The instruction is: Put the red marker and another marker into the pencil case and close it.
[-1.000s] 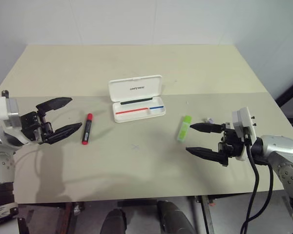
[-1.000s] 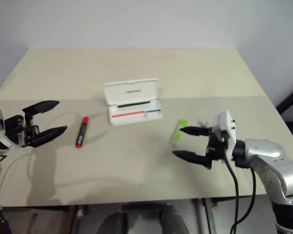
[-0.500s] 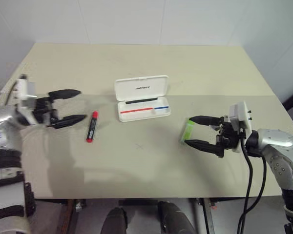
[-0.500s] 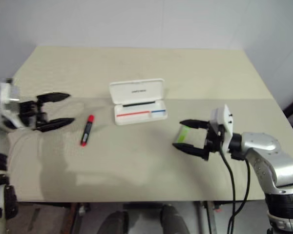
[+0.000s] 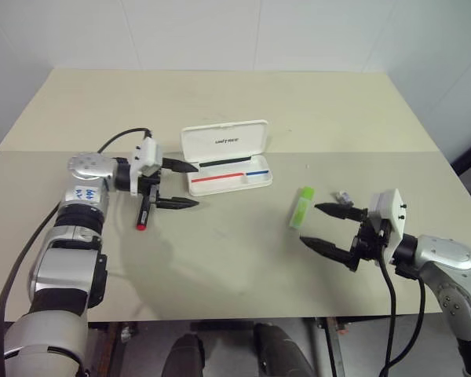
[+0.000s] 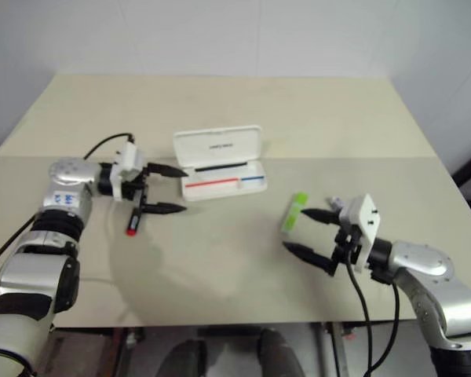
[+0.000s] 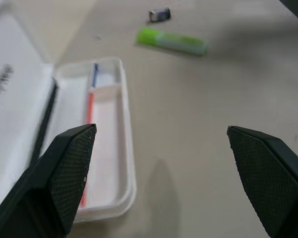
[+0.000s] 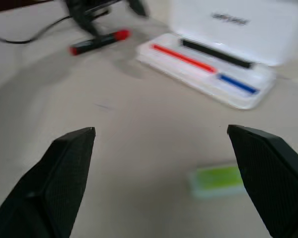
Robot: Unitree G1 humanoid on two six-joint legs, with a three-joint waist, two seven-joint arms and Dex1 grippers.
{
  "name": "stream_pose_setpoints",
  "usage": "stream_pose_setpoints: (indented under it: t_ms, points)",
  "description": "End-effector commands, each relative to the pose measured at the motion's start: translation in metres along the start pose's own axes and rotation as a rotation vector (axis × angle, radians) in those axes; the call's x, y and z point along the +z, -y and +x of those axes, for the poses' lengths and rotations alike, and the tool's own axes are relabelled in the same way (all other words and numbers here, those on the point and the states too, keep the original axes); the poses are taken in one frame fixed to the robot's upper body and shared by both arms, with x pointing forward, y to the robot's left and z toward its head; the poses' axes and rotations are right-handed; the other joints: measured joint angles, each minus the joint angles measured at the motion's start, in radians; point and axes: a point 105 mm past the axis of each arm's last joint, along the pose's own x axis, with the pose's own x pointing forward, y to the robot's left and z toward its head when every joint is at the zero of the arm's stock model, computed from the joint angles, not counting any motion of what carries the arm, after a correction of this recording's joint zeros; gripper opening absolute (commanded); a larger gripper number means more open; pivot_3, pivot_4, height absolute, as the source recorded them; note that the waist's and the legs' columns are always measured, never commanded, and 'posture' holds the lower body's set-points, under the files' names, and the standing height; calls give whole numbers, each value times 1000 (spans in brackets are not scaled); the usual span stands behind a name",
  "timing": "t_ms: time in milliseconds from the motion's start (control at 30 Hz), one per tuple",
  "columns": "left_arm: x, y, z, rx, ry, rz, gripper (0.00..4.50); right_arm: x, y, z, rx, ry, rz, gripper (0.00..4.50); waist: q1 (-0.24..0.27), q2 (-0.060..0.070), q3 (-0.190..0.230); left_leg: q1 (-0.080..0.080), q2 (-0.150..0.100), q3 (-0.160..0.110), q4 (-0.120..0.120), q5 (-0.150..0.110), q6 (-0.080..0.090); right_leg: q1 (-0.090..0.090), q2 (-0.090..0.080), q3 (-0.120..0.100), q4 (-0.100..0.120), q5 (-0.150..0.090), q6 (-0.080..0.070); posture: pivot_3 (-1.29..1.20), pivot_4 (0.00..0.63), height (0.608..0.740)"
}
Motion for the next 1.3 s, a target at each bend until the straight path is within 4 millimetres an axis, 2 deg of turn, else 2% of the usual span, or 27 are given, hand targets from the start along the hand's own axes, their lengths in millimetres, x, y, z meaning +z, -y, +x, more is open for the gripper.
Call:
stream_pose_setpoints:
  t_ms: [33, 233, 367, 733, 1067, 1100, 1133, 1200, 1300]
  points:
    - [7, -1, 6, -50, -17, 38, 4478, 6, 4, -8, -51, 22, -43, 4500, 1, 0, 0, 0, 0, 0, 0, 0, 0, 0, 0, 0, 0, 0, 0, 0, 150, 740]
    - [3, -2, 17, -62, -53, 25, 4478, 6, 4, -12, -77, 27, -45, 4500, 1, 0, 0, -1, 0, -1, 0, 0, 0, 0, 0, 0, 1, 0, 0, 0, 150, 740]
    - [-8, -6, 20, -34, -150, 17, 4478, 4, 0, -16, -92, 26, -36, 4500, 1, 0, 0, -1, 0, -1, 1, 0, 0, 0, 0, 0, 2, 0, 0, 0, 150, 740]
    - [-6, -14, 31, 13, -172, 20, 4478, 3, -5, -18, -114, 31, -25, 4500, 1, 0, 0, -2, -1, -3, 8, 0, 0, 0, 1, 0, 8, 1, 1, 0, 150, 740]
    - [-32, -16, 38, 40, -391, 12, 4478, 4, -7, -19, -125, 35, -23, 4500, 3, 0, 0, -2, -1, -4, 9, 0, 1, 0, 2, 0, 10, 1, 1, 0, 150, 740]
    - [-31, -17, 39, 47, -383, 6, 4095, 4, -7, -18, -126, 36, -24, 4500, 3, 0, 0, -2, -1, -4, 10, 0, 1, 0, 2, 0, 10, 1, 1, 0, 150, 740]
    - [-30, -18, 40, 51, -376, 1, 3945, 4, -7, -18, -126, 37, -24, 4500, 3, 0, 0, -1, -1, -4, 10, 1, 1, 1, 2, 0, 11, 1, 1, 0, 150, 740]
    - [-31, -18, 41, 60, -382, -9, 3360, 5, -7, -18, -127, 37, -25, 4500, 2, -1, 0, -1, -2, -4, 10, 2, 2, 1, 2, 0, 12, 1, 2, 0, 150, 740]
    - [-34, -18, 41, 60, -395, -25, 2347, 5, -7, -18, -127, 37, -26, 4500, 2, 0, 0, -1, -2, -6, 10, 3, 3, 1, 2, 0, 13, 2, 3, 0, 150, 740]
